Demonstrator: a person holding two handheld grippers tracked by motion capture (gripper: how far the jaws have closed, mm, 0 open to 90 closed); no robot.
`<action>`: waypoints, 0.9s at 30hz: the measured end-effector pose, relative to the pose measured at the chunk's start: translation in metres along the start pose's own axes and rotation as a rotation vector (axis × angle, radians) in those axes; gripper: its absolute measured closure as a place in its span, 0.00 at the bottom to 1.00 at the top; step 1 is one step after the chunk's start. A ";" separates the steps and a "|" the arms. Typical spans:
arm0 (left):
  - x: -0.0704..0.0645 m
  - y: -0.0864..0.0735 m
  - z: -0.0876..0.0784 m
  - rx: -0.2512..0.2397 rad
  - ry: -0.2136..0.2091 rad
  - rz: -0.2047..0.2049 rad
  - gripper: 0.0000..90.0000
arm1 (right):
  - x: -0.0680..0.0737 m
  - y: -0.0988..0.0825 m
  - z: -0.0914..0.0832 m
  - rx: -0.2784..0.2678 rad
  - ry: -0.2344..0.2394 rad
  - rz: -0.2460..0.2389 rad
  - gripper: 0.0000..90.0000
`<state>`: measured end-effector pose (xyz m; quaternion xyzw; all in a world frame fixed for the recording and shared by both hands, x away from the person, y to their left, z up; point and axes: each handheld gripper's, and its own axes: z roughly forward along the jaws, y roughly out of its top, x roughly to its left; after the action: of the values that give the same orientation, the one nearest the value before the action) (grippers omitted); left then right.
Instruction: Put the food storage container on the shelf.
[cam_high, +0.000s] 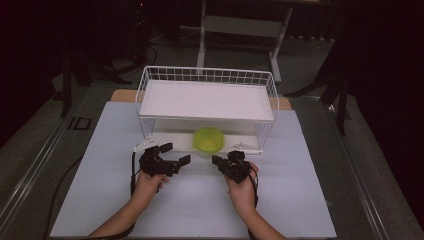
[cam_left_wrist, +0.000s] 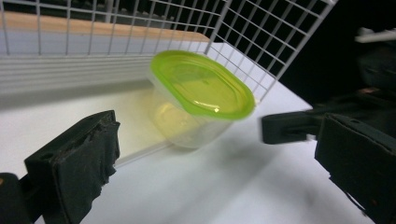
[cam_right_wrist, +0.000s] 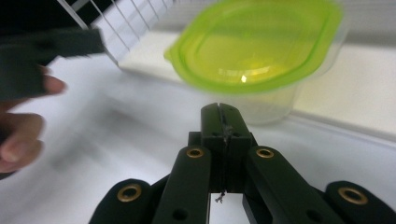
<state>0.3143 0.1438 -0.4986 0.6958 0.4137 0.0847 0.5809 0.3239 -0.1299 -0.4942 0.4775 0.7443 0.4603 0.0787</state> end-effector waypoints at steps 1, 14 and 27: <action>-0.005 -0.003 -0.002 0.002 0.006 0.036 0.01 | 0.000 -0.001 0.008 0.016 -0.013 -0.008 1.00; -0.016 -0.011 -0.005 -0.009 0.007 0.090 0.01 | -0.007 0.013 0.038 0.021 -0.056 0.012 1.00; -0.016 -0.014 -0.003 0.007 0.003 0.091 0.01 | -0.011 0.031 0.055 0.040 -0.077 0.026 0.99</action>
<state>0.2950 0.1350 -0.5041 0.7158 0.3827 0.1106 0.5735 0.3803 -0.1006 -0.5050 0.5058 0.7436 0.4276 0.0919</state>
